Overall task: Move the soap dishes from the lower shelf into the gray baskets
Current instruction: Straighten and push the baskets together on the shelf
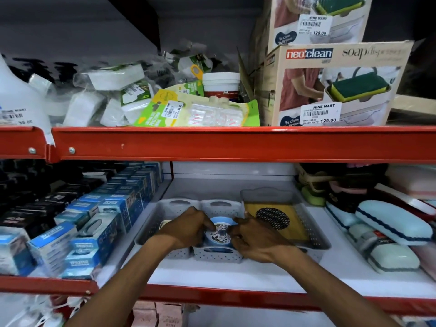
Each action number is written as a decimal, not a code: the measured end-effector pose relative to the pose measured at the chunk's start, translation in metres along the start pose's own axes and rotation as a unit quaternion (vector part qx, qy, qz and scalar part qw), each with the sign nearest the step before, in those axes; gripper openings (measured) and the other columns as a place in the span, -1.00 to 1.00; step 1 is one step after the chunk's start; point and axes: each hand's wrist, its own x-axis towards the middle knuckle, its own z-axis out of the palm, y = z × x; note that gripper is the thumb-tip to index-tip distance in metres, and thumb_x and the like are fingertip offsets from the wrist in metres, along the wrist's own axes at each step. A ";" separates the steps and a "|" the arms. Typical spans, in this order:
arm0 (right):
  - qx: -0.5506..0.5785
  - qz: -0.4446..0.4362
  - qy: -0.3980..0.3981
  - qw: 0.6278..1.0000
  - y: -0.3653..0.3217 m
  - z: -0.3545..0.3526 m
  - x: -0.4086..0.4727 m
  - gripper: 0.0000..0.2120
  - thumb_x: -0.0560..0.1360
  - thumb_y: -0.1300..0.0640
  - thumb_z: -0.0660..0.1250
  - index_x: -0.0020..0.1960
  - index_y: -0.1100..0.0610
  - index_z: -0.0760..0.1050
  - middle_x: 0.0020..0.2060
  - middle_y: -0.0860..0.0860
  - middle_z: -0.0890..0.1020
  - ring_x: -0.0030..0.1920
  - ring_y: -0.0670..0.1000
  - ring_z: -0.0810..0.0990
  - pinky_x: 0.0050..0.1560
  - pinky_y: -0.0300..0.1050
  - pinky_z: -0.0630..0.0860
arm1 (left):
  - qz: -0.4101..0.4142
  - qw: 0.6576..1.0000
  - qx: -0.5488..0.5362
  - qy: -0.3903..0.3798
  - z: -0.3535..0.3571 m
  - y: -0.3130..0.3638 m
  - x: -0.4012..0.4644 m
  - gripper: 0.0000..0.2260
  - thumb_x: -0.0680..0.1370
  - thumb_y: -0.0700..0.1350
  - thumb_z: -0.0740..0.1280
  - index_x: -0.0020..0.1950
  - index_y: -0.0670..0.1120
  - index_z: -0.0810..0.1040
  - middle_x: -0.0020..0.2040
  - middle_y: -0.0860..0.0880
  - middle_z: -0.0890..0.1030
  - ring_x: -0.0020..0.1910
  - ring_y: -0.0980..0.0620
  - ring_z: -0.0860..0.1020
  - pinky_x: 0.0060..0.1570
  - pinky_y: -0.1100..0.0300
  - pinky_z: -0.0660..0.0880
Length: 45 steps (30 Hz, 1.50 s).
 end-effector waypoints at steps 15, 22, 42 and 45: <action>-0.001 -0.089 -0.023 0.996 -0.088 0.026 0.070 -0.59 0.58 -0.01 0.08 -0.07 0.09 0.68 0.19 0.06 0.69 0.52 -0.02 0.31 0.63 0.03 -0.13 | -0.093 0.996 0.007 0.009 -0.026 -0.079 -0.053 -0.69 0.60 -0.16 0.18 0.19 -0.04 0.68 0.29 -0.04 0.65 0.29 0.00 0.55 0.28 0.31 0.42; -0.021 -0.076 -0.012 0.997 -0.094 0.025 0.065 -0.57 0.61 -0.04 0.04 -0.09 0.09 0.66 0.25 0.11 0.66 0.49 0.01 0.35 0.63 0.05 -0.10 | -0.072 0.997 0.021 0.021 -0.026 -0.083 -0.052 -0.67 0.62 -0.12 0.15 0.21 -0.04 0.67 0.27 -0.06 0.65 0.30 -0.07 0.53 0.28 0.09 0.50; -0.056 -0.003 0.063 0.996 -0.102 -0.004 -0.025 -0.75 0.41 0.17 0.33 0.05 0.08 0.67 -0.03 0.03 0.69 -0.04 0.04 0.59 -0.03 -0.10 0.62 | -0.007 0.990 -0.080 0.116 -0.001 -0.057 -0.106 -0.72 0.47 -0.24 0.33 0.06 0.02 0.73 -0.03 0.09 0.77 -0.08 0.20 0.66 -0.12 0.55 0.49; -0.041 -0.016 0.065 0.997 -0.107 -0.004 -0.036 -0.72 0.36 0.16 0.34 0.03 0.03 0.68 -0.04 0.03 0.69 -0.04 0.04 0.58 -0.03 -0.07 0.62 | -0.016 0.987 -0.098 0.123 0.001 -0.053 -0.120 -0.74 0.45 -0.24 0.32 -0.01 0.00 0.74 -0.08 0.11 0.76 -0.07 0.21 0.66 -0.12 0.47 0.54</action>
